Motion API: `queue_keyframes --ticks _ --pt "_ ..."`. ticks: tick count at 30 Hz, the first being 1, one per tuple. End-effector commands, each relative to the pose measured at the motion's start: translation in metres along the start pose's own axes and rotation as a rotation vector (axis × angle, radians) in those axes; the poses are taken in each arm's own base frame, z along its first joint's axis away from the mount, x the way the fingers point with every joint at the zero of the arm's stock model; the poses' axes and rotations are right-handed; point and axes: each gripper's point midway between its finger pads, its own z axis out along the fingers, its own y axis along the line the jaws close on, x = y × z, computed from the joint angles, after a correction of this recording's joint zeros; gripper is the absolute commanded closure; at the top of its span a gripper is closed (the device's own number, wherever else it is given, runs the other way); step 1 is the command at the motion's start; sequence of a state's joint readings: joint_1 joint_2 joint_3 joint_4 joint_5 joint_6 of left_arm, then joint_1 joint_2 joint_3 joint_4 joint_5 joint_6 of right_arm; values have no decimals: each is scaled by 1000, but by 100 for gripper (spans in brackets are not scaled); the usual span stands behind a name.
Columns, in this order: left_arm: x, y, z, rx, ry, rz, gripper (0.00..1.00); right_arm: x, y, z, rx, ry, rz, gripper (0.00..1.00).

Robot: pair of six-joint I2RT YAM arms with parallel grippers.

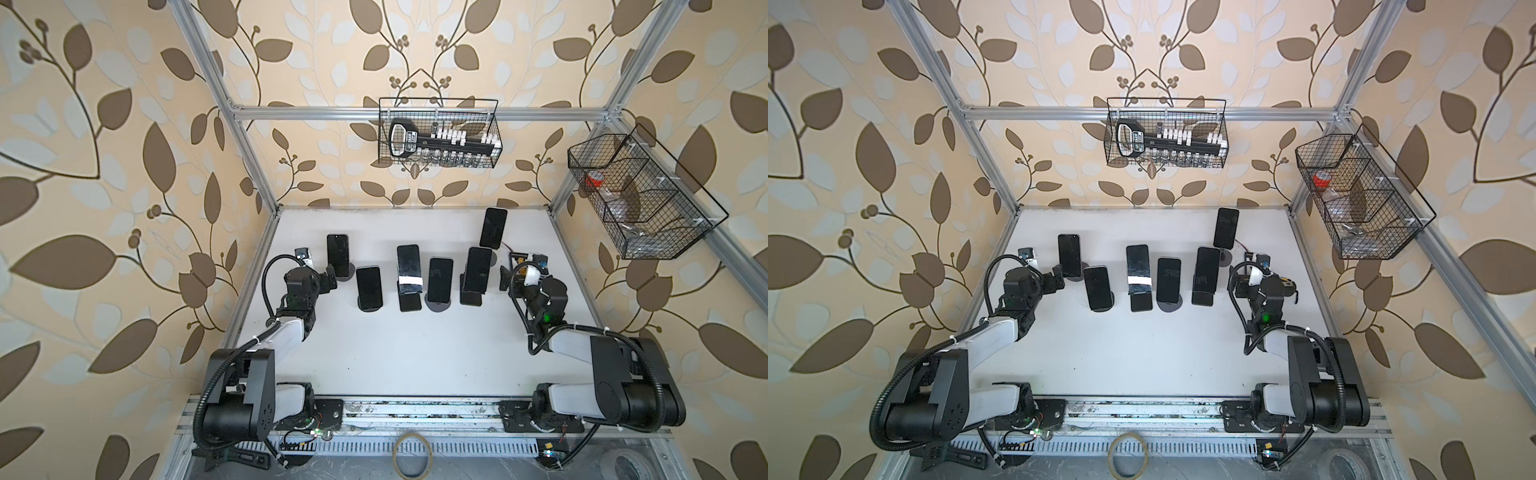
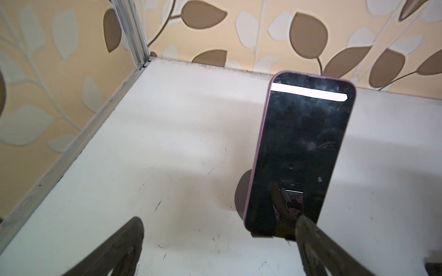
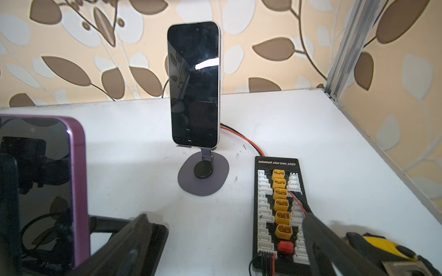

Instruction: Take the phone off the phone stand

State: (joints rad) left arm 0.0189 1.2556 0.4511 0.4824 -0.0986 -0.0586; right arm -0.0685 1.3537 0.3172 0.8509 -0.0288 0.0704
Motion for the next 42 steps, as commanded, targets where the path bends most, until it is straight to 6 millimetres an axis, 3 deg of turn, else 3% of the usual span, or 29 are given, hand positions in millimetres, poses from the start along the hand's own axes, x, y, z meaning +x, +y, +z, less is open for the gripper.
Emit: queue_keyframes --ticks 1,6,13,17,22,27,32,37,42 --pt "-38 0 -2 -28 -72 -15 3 -20 -5 3 30 -20 16 1" --pt "-75 -10 -3 3 -94 20 4 -43 -12 10 76 -11 1 1" --pt "-157 -21 -12 5 -156 85 6 -81 -15 15 99 -8 14 0" --pt "-203 -47 -27 109 -229 160 11 -98 -28 17 193 59 136 0" --pt "-244 -84 -49 192 -278 258 10 -121 -16 11 175 68 164 0" --pt "-244 -143 -63 383 -301 334 10 -147 -17 15 205 81 226 0" --pt "-232 -216 -81 675 -306 449 8 -170 -1 25 144 139 288 0" --pt "-209 -279 -129 1087 -367 607 3 -179 15 21 113 174 303 5" --pt "-184 -322 -141 1249 -338 651 5 -175 31 3 89 211 279 19"
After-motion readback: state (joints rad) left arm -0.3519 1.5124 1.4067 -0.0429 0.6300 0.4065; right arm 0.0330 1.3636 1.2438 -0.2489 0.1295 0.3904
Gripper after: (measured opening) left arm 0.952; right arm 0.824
